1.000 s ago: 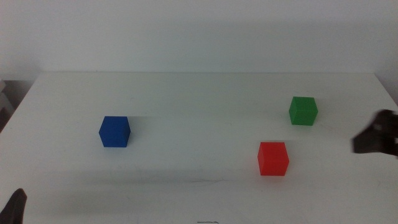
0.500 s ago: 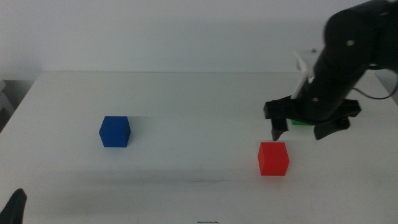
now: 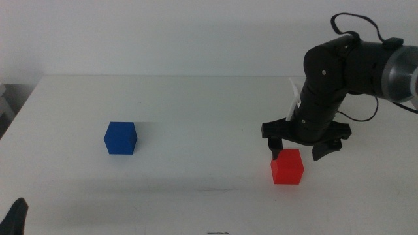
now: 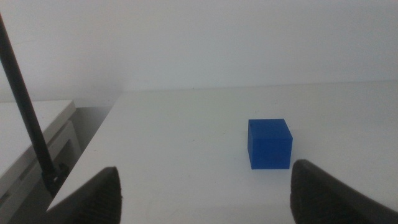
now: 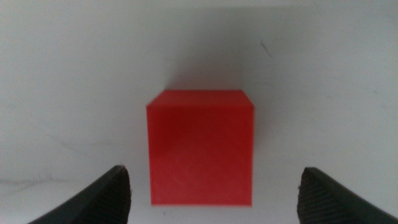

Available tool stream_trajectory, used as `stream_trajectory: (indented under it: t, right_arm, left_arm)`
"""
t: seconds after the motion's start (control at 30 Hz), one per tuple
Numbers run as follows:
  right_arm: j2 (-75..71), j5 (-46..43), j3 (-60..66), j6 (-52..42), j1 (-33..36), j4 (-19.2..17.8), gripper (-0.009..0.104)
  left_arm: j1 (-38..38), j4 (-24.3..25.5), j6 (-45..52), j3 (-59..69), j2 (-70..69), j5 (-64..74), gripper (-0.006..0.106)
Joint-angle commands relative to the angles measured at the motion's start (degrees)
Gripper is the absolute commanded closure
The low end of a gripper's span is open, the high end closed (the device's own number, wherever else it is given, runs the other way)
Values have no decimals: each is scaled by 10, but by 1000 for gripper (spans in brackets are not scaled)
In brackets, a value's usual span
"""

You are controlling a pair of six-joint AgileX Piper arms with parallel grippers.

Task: Stack red cubes first, then green, then blue cubes in a specific spot.

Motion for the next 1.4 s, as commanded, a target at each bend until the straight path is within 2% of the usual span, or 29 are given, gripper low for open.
stream_trajectory:
  t: [0.0,0.3,0.7,0.9,1.0,1.2,1.37]
  right_arm:
    - [-23,-22,-19,0,1,-5,13]
    - [9,-28,-19,1,1,-2,16]
    - [27,-55,-19,2,1,-2,35]
    - [34,-53,-19,2,1,-2,49]
    - [44,-52,-19,2,1,-1,60]
    - [32,-36,-20,-3,9,-8,97]
    - [22,-5,-41,37,44,-22,96]
  left_arm:
    - [-1,-4,-2,-2,-11,-46,8]
    - [-1,-4,-2,-2,-11,-46,8]
    - [-1,-4,-2,-2,-11,-46,8]
    - [-1,-4,-2,-2,-11,-46,8]
    - [-1,-4,-2,-2,-11,-46,8]
    - [-1,-4,-2,-2,-11,-46,8]
    - [-1,-4,-2,-2,-11,-46,8]
